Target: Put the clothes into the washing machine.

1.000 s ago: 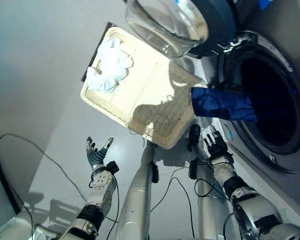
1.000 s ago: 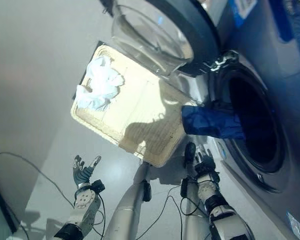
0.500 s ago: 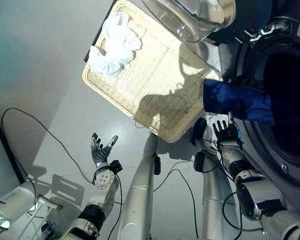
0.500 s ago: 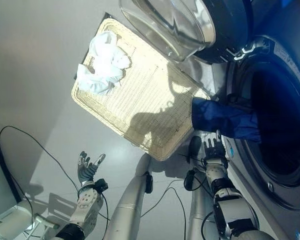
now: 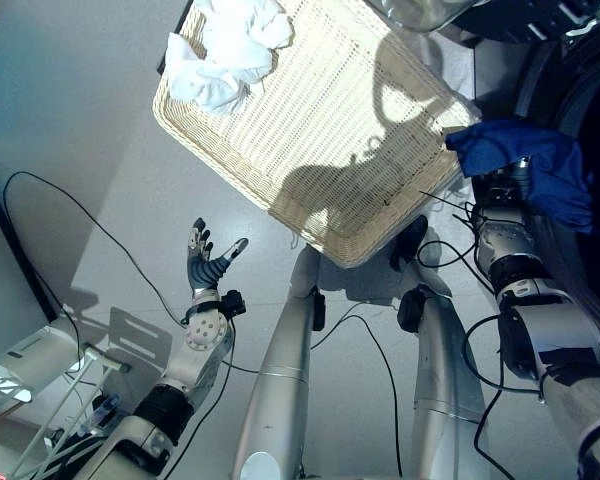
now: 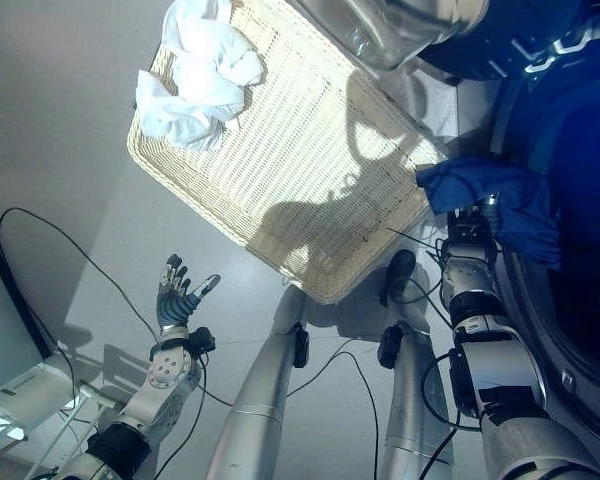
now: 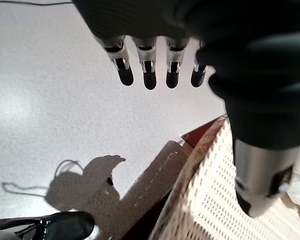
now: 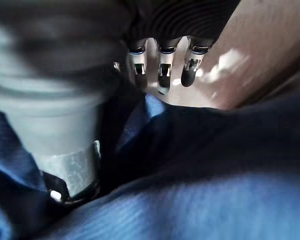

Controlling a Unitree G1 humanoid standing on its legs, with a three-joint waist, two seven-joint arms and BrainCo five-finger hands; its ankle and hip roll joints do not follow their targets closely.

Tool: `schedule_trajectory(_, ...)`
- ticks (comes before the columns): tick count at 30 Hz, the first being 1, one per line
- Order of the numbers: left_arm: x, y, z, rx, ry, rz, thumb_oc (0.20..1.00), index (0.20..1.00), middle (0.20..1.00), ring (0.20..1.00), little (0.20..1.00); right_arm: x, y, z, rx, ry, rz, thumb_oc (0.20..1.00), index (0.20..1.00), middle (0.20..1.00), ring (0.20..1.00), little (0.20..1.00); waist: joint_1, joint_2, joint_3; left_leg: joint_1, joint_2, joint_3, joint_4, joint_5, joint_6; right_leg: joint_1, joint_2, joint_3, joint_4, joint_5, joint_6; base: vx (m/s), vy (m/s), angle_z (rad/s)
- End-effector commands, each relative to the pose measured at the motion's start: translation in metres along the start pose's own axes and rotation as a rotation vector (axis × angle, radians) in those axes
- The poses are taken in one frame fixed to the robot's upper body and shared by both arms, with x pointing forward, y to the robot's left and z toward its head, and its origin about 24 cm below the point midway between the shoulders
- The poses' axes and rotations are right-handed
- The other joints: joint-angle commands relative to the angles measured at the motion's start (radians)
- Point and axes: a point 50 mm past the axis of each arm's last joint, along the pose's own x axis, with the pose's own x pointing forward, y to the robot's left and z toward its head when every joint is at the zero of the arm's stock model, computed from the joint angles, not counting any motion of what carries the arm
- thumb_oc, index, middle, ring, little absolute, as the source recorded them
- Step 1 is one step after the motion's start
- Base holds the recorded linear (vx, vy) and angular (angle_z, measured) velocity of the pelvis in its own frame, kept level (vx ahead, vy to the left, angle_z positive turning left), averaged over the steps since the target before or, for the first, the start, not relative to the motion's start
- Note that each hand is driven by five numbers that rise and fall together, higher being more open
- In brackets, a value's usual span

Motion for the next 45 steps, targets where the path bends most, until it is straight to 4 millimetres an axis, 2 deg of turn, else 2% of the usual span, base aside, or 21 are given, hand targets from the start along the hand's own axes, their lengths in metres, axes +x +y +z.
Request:
schedule_trajectory(1,-0.002,0.007,0.007,-0.027,-0.036,0.041,1.0,1.0,1.0,1.0,1.0,0.001,0.014,0.045,0.026,-0.22,0.079,1.0,1.0,1.0,1.0,1.0,-0.012,0.105,-0.006,-0.016,-0.084,0.034,0.076,-0.087,0.039,0.051,0.026,0.024,-0.167,0.139,0.124,-0.01,-0.008,0.03)
schedule_trajectory(4,-0.002,0.01,0.008,-0.025,-0.04,0.042,1.0,1.0,1.0,1.0,1.0,0.0,0.016,0.049,0.049,-0.24,0.101,1.0,1.0,1.0,1.0,1.0,-0.014,0.103,-0.006,-0.016,-0.083,0.035,0.075,-0.088,0.039,0.052,0.025,0.024,-0.168,0.139,0.124,0.0,0.0,0.0)
schedule_trajectory(5,-0.003,0.016,0.009,-0.024,-0.049,0.041,1.0,1.0,1.0,1.0,1.0,-0.002,0.021,0.061,0.079,-0.288,0.156,1.0,1.0,1.0,1.0,1.0,-0.019,0.098,-0.006,-0.012,-0.082,0.04,0.077,-0.092,0.04,0.055,0.023,0.023,-0.171,0.142,0.126,0.0,0.0,0.0)
schedule_trajectory(10,-0.003,0.018,0.01,-0.023,-0.053,0.04,1.0,1.0,1.0,1.0,1.0,-0.003,0.023,0.065,0.084,-0.304,0.166,1.0,1.0,1.0,1.0,1.0,-0.021,0.096,-0.006,-0.009,-0.082,0.042,0.077,-0.094,0.04,0.058,0.023,0.022,-0.174,0.143,0.127,0.0,0.0,0.0)
schedule_trajectory(11,-0.002,0.024,0.012,-0.024,-0.056,0.038,1.0,1.0,1.0,1.0,1.0,-0.005,0.025,0.074,0.109,-0.326,0.197,1.0,1.0,1.0,1.0,1.0,-0.03,0.088,-0.006,-0.001,-0.079,0.048,0.079,-0.098,0.04,0.067,0.021,0.021,-0.181,0.15,0.13,0.0,0.0,0.0)
schedule_trajectory(12,-0.002,0.024,0.012,-0.024,-0.056,0.038,1.0,1.0,1.0,1.0,1.0,-0.005,0.025,0.074,0.109,-0.326,0.197,1.0,1.0,1.0,1.0,1.0,-0.03,0.088,-0.006,-0.001,-0.079,0.048,0.079,-0.098,0.04,0.067,0.021,0.021,-0.181,0.15,0.13,-0.07,-0.024,0.01)
schedule_trajectory(13,-0.003,0.031,0.012,-0.014,-0.057,0.035,1.0,1.0,1.0,1.0,1.0,-0.01,0.024,0.082,0.156,-0.344,0.23,1.0,1.0,1.0,1.0,1.0,-0.044,0.072,-0.006,0.019,-0.074,0.06,0.077,-0.1,0.039,0.091,0.025,0.02,-0.201,0.16,0.131,-0.07,-0.03,0.01)
schedule_trajectory(15,-0.005,0.035,0.012,-0.013,-0.063,0.036,1.0,1.0,1.0,1.0,1.0,-0.02,0.021,0.084,0.201,-0.362,0.257,1.0,1.0,1.0,1.0,1.0,-0.061,0.055,-0.006,0.041,-0.071,0.069,0.069,-0.102,0.039,0.117,0.033,0.019,-0.225,0.168,0.132,-0.07,-0.04,-0.04)
schedule_trajectory(19,-0.008,0.044,0.012,0.002,-0.07,0.045,1.0,1.0,1.0,1.0,1.0,-0.04,0.0,0.09,0.273,-0.422,0.193,1.0,1.0,1.0,1.0,1.0,-0.089,0.022,-0.006,0.082,-0.063,0.087,0.059,-0.107,0.039,0.165,0.044,0.022,-0.262,0.185,0.136,-0.05,-0.02,-0.06)
schedule_trajectory(20,-0.008,0.049,0.012,0.004,-0.071,0.052,1.0,1.0,1.0,1.0,1.0,-0.046,-0.009,0.097,0.274,-0.448,0.158,1.0,1.0,1.0,1.0,1.0,-0.1,0.009,-0.006,0.1,-0.062,0.094,0.054,-0.109,0.039,0.184,0.05,0.024,-0.278,0.193,0.138,-0.05,-0.006,-0.06)
schedule_trajectory(27,-0.011,0.061,0.008,0.019,-0.058,0.069,1.0,1.0,1.0,1.0,1.0,-0.065,-0.031,0.127,0.214,-0.578,0.115,1.0,1.0,1.0,1.0,1.0,-0.137,-0.037,-0.006,0.163,-0.054,0.12,0.038,-0.115,0.037,0.259,0.06,0.025,-0.35,0.229,0.148,-0.04,-0.001,-0.18)
schedule_trajectory(28,-0.011,0.062,0.008,0.02,-0.058,0.071,1.0,1.0,1.0,1.0,1.0,-0.066,-0.031,0.129,0.201,-0.583,0.112,1.0,1.0,1.0,1.0,1.0,-0.139,-0.039,-0.006,0.167,-0.054,0.121,0.036,-0.115,0.036,0.263,0.06,0.026,-0.354,0.23,0.149,-0.04,0.01,-0.21)
schedule_trajectory(30,-0.009,0.067,0.006,0.021,-0.048,0.079,1.0,1.0,1.0,1.0,1.0,-0.069,-0.032,0.145,0.117,-0.648,0.073,1.0,1.0,1.0,1.0,1.0,-0.147,-0.053,-0.006,0.196,-0.053,0.131,0.022,-0.116,0.032,0.295,0.063,0.026,-0.379,0.242,0.155,-0.05,0.019,-0.19)
schedule_trajectory(34,-0.006,0.069,0.005,0.017,-0.042,0.086,1.0,1.0,1.0,1.0,1.0,-0.074,-0.036,0.162,0.102,-0.757,0.036,1.0,1.0,1.0,1.0,1.0,-0.151,-0.061,-0.006,0.212,-0.055,0.132,0.02,-0.119,0.029,0.314,0.067,0.028,-0.384,0.243,0.158,-0.02,0.003,-0.09)
schedule_trajectory(36,-0.005,0.068,0.004,0.016,-0.036,0.087,1.0,1.0,1.0,1.0,1.0,-0.076,-0.042,0.164,0.137,-0.78,-0.002,1.0,1.0,1.0,1.0,1.0,-0.153,-0.062,-0.006,0.215,-0.056,0.131,0.023,-0.121,0.028,0.318,0.066,0.028,-0.382,0.241,0.159,0.0,-0.002,-0.05)
schedule_trajectory(38,-0.004,0.065,0.001,0.018,-0.032,0.081,1.0,1.0,1.0,1.0,1.0,-0.076,-0.06,0.156,0.258,-0.748,-0.09,1.0,1.0,1.0,1.0,1.0,-0.154,-0.059,-0.006,0.22,-0.059,0.127,0.027,-0.125,0.028,0.326,0.065,0.028,-0.378,0.235,0.158,0.0,0.001,-0.02)
schedule_trajectory(40,-0.003,0.058,0.001,0.017,-0.033,0.073,1.0,1.0,1.0,1.0,1.0,-0.073,-0.079,0.131,0.325,-0.6,-0.251,1.0,1.0,1.0,1.0,1.0,-0.149,-0.051,-0.006,0.219,-0.065,0.119,0.031,-0.125,0.031,0.326,0.064,0.029,-0.37,0.23,0.154,0.0,0.0,0.0)
schedule_trajectory(41,-0.003,0.057,0.001,0.017,-0.034,0.073,1.0,1.0,1.0,1.0,1.0,-0.072,-0.083,0.125,0.322,-0.543,-0.276,1.0,1.0,1.0,1.0,1.0,-0.148,-0.05,-0.006,0.22,-0.066,0.117,0.03,-0.125,0.032,0.327,0.064,0.029,-0.369,0.228,0.153,0.0,0.0,0.0)
schedule_trajectory(43,-0.002,0.054,0.004,0.021,-0.048,0.072,1.0,1.0,1.0,1.0,1.0,-0.066,-0.094,0.099,0.258,-0.342,-0.325,1.0,1.0,1.0,1.0,1.0,-0.139,-0.044,-0.006,0.212,-0.067,0.117,0.029,-0.119,0.036,0.319,0.061,0.024,-0.363,0.227,0.149,0.0,0.0,0.0)
schedule_trajectory(45,-0.002,0.053,0.006,0.026,-0.061,0.074,1.0,1.0,1.0,1.0,1.0,-0.064,-0.095,0.09,0.21,-0.269,-0.311,1.0,1.0,1.0,1.0,1.0,-0.136,-0.042,-0.006,0.21,-0.067,0.115,0.027,-0.114,0.036,0.317,0.061,0.023,-0.36,0.228,0.147,0.0,-0.011,0.05)
